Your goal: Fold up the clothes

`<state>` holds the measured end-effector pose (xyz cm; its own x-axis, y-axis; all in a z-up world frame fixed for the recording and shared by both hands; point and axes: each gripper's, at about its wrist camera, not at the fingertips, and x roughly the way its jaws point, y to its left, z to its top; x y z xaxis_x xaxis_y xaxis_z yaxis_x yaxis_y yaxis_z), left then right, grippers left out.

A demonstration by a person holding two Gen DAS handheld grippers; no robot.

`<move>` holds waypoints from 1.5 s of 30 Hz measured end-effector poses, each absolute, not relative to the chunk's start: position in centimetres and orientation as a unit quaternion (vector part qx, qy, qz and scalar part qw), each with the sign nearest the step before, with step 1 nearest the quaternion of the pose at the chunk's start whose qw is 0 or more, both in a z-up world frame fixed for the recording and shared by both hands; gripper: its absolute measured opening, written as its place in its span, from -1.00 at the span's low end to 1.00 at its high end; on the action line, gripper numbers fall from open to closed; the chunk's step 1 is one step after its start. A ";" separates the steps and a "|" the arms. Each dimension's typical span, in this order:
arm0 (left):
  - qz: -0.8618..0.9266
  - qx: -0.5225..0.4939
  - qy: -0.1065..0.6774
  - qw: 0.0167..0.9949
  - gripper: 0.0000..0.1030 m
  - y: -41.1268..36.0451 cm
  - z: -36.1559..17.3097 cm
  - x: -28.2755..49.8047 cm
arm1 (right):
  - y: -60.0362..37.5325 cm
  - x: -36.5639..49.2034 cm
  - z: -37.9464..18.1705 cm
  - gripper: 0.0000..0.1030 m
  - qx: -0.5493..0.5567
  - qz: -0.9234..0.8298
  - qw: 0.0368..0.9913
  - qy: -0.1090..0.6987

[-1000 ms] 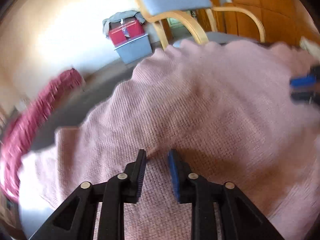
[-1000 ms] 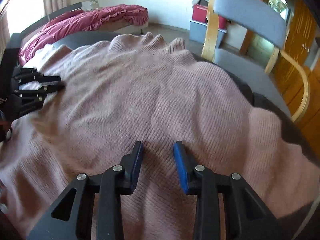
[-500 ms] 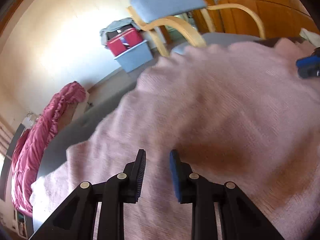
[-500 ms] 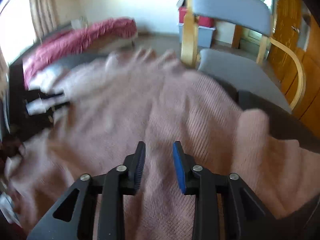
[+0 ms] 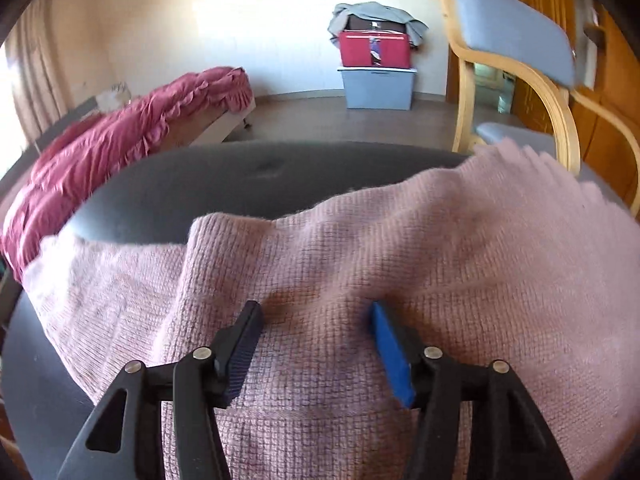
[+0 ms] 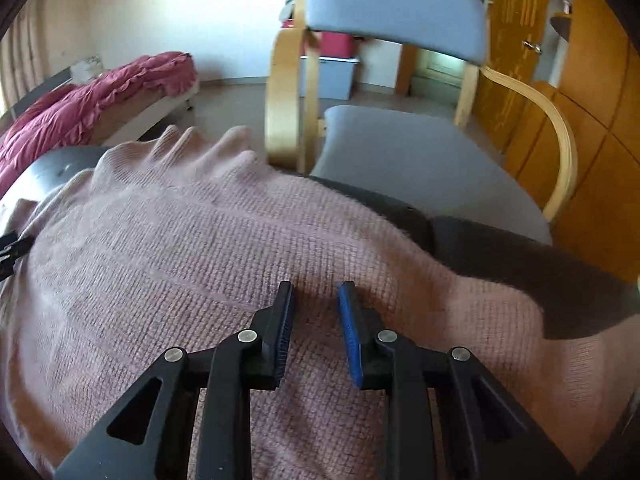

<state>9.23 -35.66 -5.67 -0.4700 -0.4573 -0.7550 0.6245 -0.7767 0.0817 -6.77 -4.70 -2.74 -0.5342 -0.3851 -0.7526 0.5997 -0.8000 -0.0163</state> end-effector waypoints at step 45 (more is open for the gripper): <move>-0.878 0.354 0.187 0.262 0.14 -28.0 -4.1 -3.8 | -12.4 -11.8 -3.5 -0.55 0.417 -0.832 0.365 0.024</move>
<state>-3.79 -27.99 -4.14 -0.6127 -0.3274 -0.7193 0.5918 -0.7933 -0.1429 -11.82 -12.36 -3.52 -0.3852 -0.5875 -0.7116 0.6277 -0.7321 0.2646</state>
